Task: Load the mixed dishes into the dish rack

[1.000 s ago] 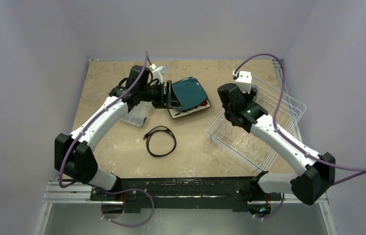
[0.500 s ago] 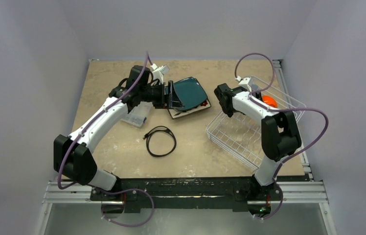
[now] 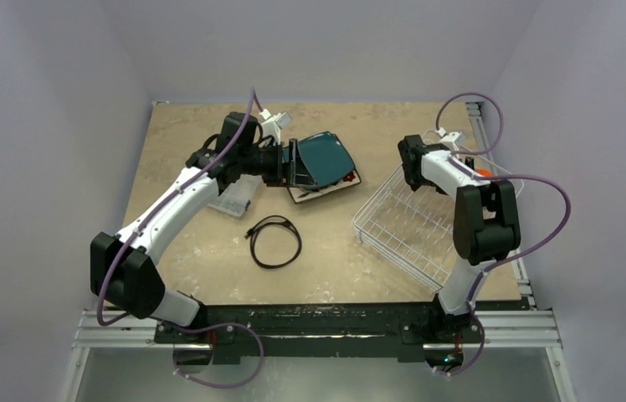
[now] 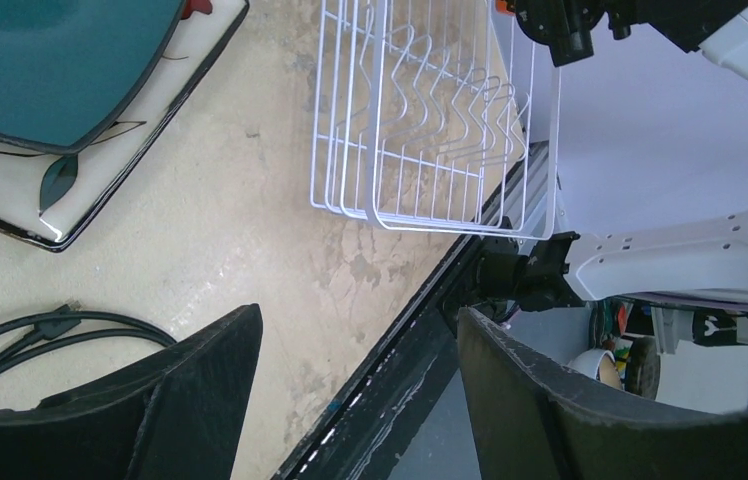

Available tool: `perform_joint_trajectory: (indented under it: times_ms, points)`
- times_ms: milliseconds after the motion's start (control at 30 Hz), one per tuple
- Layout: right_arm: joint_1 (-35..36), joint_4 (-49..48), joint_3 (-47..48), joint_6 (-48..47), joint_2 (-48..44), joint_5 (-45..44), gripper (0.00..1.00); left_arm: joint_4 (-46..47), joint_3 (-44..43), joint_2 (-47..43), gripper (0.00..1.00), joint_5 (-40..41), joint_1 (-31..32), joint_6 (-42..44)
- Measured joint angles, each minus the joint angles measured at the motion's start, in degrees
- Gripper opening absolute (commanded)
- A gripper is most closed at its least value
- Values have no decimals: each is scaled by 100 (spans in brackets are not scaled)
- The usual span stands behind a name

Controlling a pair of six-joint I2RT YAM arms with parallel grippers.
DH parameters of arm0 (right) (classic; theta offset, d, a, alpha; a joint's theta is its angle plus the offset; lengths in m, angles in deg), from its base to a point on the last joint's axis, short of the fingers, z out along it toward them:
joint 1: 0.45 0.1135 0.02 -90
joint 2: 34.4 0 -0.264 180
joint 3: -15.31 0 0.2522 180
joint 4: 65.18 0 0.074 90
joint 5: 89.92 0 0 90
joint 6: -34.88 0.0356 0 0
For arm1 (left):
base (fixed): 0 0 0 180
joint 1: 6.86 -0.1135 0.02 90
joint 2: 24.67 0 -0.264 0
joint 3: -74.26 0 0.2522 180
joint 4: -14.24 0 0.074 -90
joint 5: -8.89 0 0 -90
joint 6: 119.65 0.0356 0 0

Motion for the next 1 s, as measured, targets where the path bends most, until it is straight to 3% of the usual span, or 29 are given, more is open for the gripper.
perform_joint_trajectory:
  times_ms: [233,467,733,1000]
  points:
    - [-490,-1215,-175,-1075,-26,647,0,20,0,-94,71,-7,31,0]
    - [-752,-1488,-179,-1300,42,848,1,42,0,-98,71,-26,37,-2]
    - [-772,-1467,-170,-1296,446,837,19,42,0,-98,71,-26,39,0]
    - [-844,-1499,-170,-1388,448,894,54,39,0,-98,71,-26,39,0]
